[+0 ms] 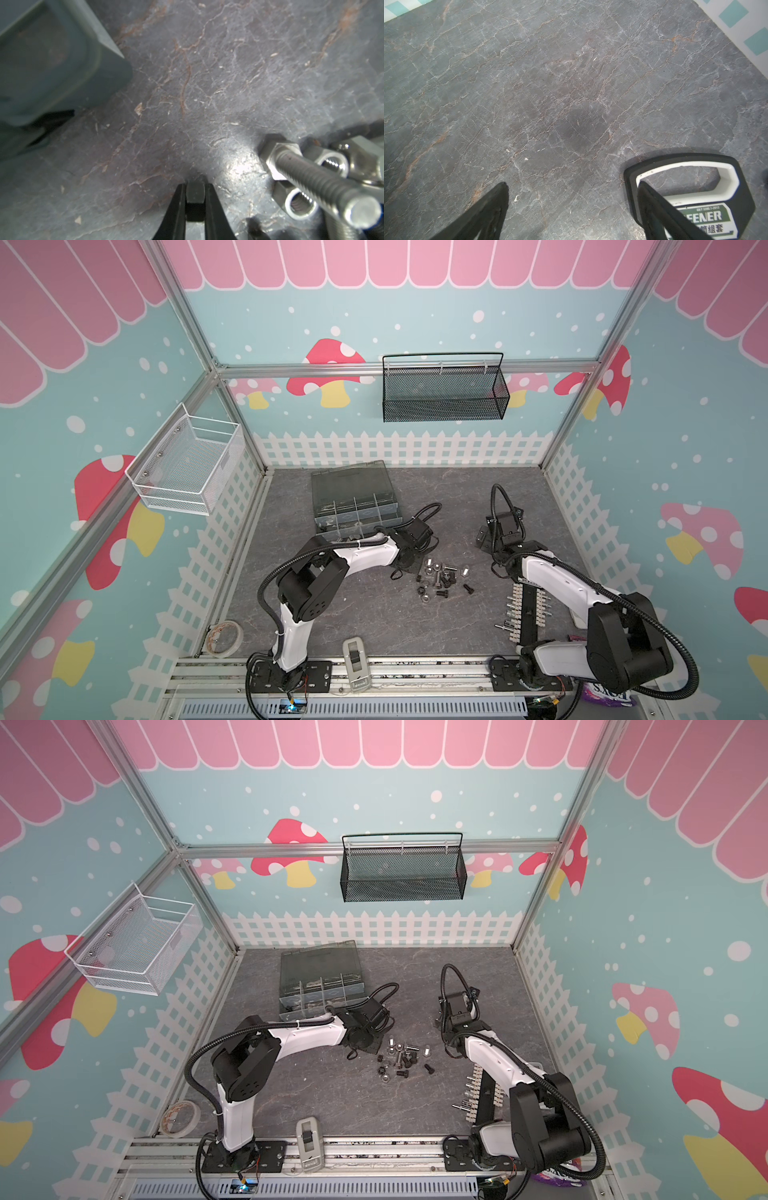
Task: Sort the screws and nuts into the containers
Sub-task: 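Carry the black hex nut with the left gripper over the same compartment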
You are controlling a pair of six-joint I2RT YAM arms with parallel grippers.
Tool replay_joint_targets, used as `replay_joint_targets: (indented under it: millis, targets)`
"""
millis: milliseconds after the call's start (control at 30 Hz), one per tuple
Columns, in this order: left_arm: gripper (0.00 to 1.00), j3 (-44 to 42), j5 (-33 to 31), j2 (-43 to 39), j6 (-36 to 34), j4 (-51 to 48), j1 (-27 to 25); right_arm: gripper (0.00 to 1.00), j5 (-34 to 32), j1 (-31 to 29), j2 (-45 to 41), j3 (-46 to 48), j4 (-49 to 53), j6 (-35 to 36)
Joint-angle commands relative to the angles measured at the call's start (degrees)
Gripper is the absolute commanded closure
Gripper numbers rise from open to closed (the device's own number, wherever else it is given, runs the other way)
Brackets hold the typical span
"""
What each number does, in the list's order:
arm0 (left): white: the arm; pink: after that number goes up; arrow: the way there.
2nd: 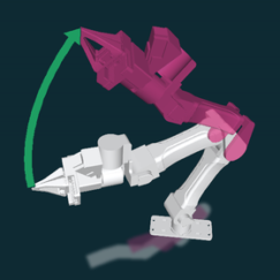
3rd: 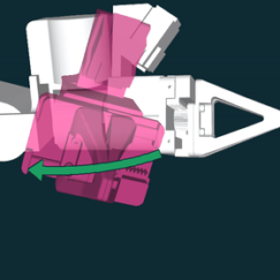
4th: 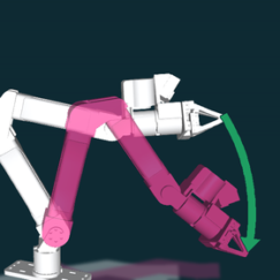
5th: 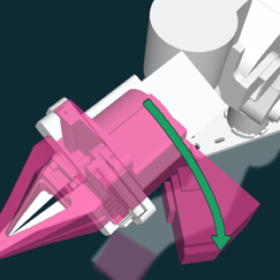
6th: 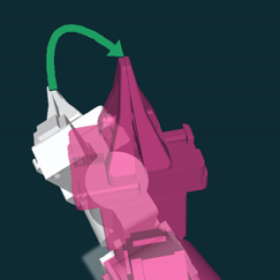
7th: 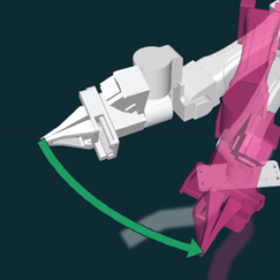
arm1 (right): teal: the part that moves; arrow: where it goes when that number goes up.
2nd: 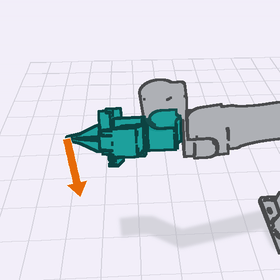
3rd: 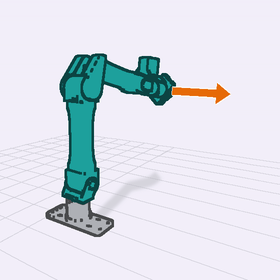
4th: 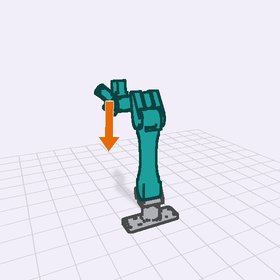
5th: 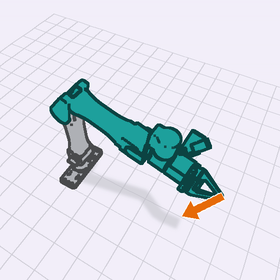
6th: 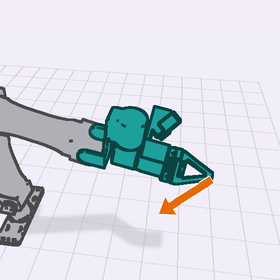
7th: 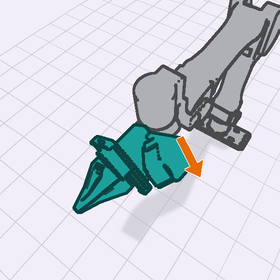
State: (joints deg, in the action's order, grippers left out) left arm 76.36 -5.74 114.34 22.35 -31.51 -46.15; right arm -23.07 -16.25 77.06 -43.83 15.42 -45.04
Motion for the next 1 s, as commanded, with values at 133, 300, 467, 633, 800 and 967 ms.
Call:
replay_joint_targets:
  millis: [133, 300, 467, 633, 800, 967]
  targets:
    - [0.94, -0.32, -2.09, -0.78, 0.93, -1.72, 0.4, 0.03, -1.2, -0.36, -1.15, 0.24, 0.46, -0.23]
    - [0.96, -3.77, -1.06, -7.28, 3.1, -0.43, 3.12, 0.03, -1.28, -0.36, -1.14, 0.33, 0.38, -0.4]
    - [0.96, -8.77, -4.03, -16.13, 3.43, -0.08, 7.55, 0.03, -1.19, -0.36, -1.08, 0.33, 0.28, -0.2]
    - [0.94, -13.04, -6.85, -24.16, 2.91, 0.21, 15.11, 0.03, -0.7, -0.36, -1.21, 0.42, -0.12, -0.35]
    - [0.94, -13.55, -8.16, -26.54, 1.1, 1.36, 24.72, 0.03, 0.66, -0.36, -1.08, 0.33, -1.14, -0.38]
    - [0.94, -11.63, -7.83, -23.85, -0.45, 2.77, 31.56, 0.03, 1.03, -0.36, -1.54, 0.4, -1.09, -0.4]
